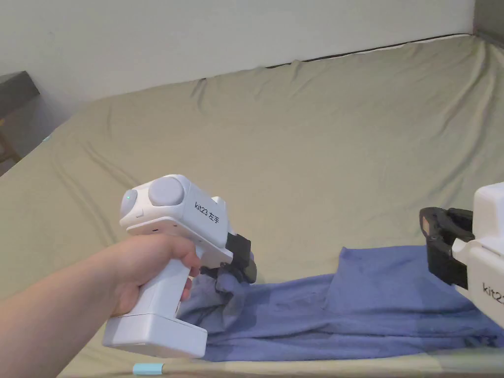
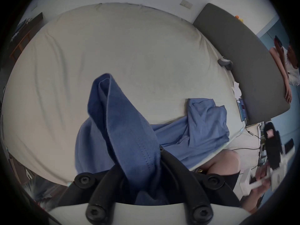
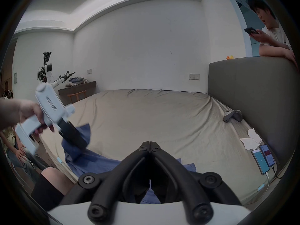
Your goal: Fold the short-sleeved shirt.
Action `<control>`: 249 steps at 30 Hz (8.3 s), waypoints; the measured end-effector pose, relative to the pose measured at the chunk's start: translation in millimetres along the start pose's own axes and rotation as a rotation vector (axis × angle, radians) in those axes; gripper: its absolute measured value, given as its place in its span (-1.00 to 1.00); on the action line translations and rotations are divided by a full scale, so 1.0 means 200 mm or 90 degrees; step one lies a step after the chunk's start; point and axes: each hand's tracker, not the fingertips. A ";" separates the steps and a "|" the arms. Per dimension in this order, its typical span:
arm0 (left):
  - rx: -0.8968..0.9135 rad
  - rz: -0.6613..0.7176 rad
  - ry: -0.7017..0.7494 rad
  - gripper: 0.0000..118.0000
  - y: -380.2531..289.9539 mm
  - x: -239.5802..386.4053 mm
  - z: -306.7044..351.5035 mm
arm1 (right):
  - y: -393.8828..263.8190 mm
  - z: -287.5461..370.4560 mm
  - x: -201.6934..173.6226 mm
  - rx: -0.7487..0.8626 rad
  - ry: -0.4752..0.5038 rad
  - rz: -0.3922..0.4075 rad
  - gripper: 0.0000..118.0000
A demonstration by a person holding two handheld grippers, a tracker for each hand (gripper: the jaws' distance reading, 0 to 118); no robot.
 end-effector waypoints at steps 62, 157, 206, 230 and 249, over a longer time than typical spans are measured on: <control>0.108 0.141 -0.381 -0.67 -0.36 -0.87 -0.25 | -0.19 0.08 0.08 -0.125 -0.032 -0.029 -1.00; 0.177 0.164 -0.371 -0.51 -0.55 -1.00 0.01 | -0.47 -0.97 -0.08 -0.405 0.291 -0.226 -0.99; 0.027 0.055 0.462 0.55 -0.23 -2.27 0.62 | -0.10 -0.45 -0.13 -0.356 0.264 -0.001 -1.00; 0.790 -0.097 0.277 -1.00 -0.65 -0.03 0.71 | 0.29 -0.17 -0.08 0.052 -0.016 0.077 -1.00; 0.772 -0.031 0.205 -1.00 -0.76 0.07 0.38 | 0.09 -0.16 -0.14 0.188 -0.145 0.033 -0.95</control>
